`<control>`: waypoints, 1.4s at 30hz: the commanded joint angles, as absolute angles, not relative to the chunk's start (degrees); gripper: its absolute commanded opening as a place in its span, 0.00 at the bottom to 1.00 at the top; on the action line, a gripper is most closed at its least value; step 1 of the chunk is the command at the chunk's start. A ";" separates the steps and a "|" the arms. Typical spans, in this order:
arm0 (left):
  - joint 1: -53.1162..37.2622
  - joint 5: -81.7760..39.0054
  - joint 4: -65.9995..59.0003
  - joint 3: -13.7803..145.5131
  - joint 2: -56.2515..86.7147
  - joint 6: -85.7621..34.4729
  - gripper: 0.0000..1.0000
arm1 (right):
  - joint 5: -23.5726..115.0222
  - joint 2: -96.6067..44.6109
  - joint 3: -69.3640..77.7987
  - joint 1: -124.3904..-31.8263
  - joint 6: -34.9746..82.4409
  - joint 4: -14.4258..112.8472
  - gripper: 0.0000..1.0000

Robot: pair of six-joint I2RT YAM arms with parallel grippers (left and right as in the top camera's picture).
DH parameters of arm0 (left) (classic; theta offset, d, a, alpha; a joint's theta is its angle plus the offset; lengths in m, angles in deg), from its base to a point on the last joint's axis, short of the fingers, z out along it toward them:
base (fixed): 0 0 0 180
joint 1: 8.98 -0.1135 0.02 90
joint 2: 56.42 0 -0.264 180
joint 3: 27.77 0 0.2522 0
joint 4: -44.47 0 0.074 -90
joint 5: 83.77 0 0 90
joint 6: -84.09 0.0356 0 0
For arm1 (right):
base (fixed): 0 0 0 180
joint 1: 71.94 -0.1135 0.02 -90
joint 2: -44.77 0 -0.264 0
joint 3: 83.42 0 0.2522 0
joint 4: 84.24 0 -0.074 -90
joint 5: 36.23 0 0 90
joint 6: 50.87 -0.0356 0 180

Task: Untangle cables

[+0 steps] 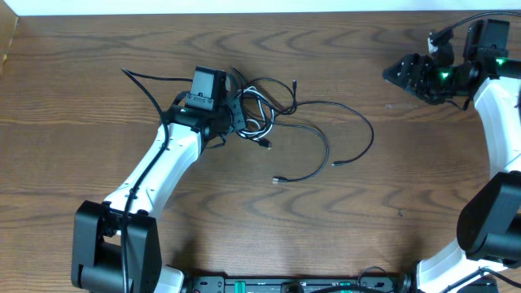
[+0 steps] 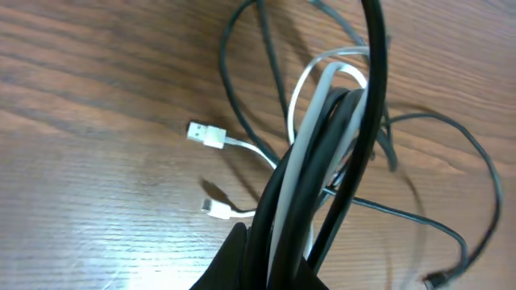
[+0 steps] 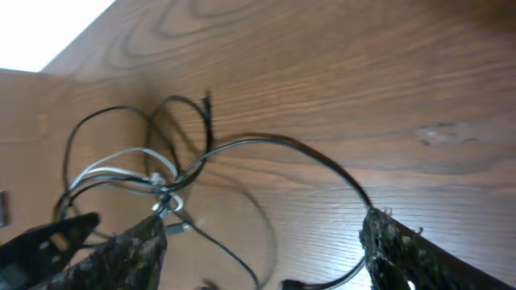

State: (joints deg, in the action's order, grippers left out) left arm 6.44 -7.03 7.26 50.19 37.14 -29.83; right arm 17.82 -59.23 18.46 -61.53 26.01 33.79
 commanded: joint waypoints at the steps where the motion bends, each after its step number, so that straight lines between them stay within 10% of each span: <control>1: 6.09 -14.41 10.06 50.61 37.08 -24.61 0.08 | 19.07 -59.38 18.72 -62.36 26.79 33.99 0.75; 16: 6.09 -35.37 20.62 50.61 34.98 -25.13 0.07 | -3.62 -59.38 18.72 -75.98 35.12 40.33 0.72; 42: 6.09 -42.67 25.47 50.61 34.98 -33.90 0.08 | 20.47 -59.76 18.72 -92.74 16.76 48.15 0.51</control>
